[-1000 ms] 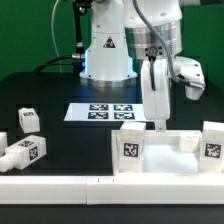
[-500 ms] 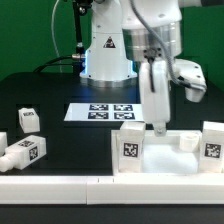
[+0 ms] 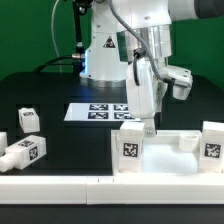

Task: Assemble square table

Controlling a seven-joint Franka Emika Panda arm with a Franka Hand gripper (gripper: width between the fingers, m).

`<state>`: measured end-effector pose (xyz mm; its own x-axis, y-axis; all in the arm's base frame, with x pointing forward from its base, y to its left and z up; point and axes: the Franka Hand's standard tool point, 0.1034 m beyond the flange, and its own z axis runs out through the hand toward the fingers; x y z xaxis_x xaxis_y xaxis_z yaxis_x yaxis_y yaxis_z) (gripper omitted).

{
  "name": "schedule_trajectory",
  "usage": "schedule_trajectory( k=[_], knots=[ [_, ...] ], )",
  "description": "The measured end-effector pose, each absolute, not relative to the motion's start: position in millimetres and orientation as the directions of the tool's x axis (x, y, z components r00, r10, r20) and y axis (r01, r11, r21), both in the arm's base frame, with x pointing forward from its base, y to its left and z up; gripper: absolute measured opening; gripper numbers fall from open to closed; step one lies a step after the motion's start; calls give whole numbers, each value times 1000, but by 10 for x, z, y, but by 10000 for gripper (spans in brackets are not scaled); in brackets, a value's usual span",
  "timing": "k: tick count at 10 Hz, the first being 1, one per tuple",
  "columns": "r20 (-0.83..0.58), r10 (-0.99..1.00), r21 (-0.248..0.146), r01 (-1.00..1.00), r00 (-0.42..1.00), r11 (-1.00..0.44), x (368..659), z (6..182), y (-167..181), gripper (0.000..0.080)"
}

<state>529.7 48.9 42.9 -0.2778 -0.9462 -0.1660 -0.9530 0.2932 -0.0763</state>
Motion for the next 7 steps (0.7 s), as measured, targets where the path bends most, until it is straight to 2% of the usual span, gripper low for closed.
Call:
schedule_trajectory(
  k=[1,2,3,4,5,7],
  knots=[
    [-165,-947,-76,-954,-276,291,5296,428,492,648],
    [-162,-968,-40,-979,-190,199,5253,413,557,648],
    [-157,-981,-29,-993,-112,118,5229,404,581,648],
    [-157,-988,6,-1000,-6,5,5184,393,628,648],
    [-163,-986,24,-999,18,-22,5173,394,669,648],
    [-162,-987,23,-1000,15,-19,5174,390,657,648]
  ],
)
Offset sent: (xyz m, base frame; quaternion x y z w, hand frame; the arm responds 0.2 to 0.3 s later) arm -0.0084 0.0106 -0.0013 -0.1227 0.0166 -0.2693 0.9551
